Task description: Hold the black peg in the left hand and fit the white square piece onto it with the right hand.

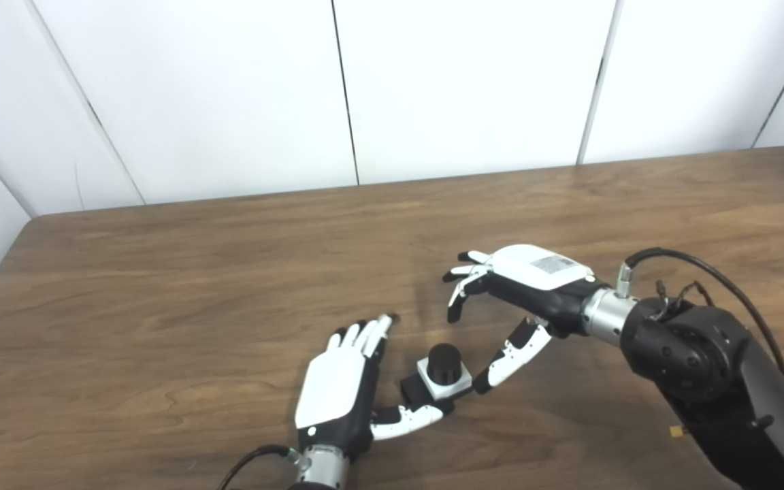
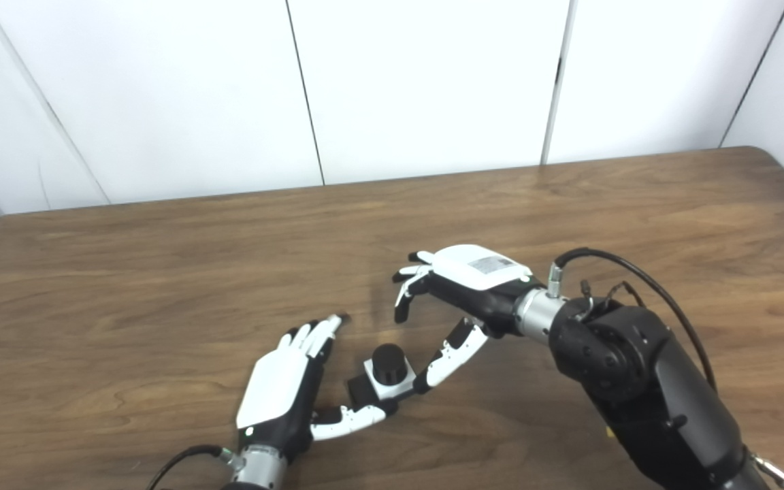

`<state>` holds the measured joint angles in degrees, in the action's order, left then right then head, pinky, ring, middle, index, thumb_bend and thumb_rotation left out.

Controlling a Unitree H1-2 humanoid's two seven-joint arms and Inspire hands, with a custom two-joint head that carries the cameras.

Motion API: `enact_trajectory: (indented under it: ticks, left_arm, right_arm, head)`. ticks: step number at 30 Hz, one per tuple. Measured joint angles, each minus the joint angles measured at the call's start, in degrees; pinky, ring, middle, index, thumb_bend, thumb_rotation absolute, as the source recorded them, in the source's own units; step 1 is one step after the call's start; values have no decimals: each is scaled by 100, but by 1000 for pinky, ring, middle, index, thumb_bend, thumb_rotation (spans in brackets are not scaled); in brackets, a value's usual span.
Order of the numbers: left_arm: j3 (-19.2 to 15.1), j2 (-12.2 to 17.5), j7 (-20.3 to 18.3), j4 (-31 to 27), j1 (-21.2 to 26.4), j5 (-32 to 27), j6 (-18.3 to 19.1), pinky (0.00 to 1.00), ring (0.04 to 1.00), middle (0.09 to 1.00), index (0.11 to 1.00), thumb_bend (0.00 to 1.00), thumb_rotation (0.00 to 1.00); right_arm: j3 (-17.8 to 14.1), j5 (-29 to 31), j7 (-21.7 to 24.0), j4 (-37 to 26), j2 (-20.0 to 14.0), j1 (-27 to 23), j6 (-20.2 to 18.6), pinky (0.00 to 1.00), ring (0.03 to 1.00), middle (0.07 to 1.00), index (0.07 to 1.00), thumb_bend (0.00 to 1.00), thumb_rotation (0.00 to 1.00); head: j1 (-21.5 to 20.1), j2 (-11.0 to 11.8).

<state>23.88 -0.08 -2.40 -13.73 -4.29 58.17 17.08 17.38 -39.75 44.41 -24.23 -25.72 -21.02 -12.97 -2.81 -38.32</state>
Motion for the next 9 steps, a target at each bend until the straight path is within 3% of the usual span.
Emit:
enact_trajectory:
  ticks: [9]
  left_arm:
    - [-348,124,-5,-133,-42,-619,-178,1000,1000,1000,1000,984,786]
  right_arm:
    - [-400,130,-35,0,-150,259,-101,949,1000,935,774,997,470]
  head:
    - [-26,35]
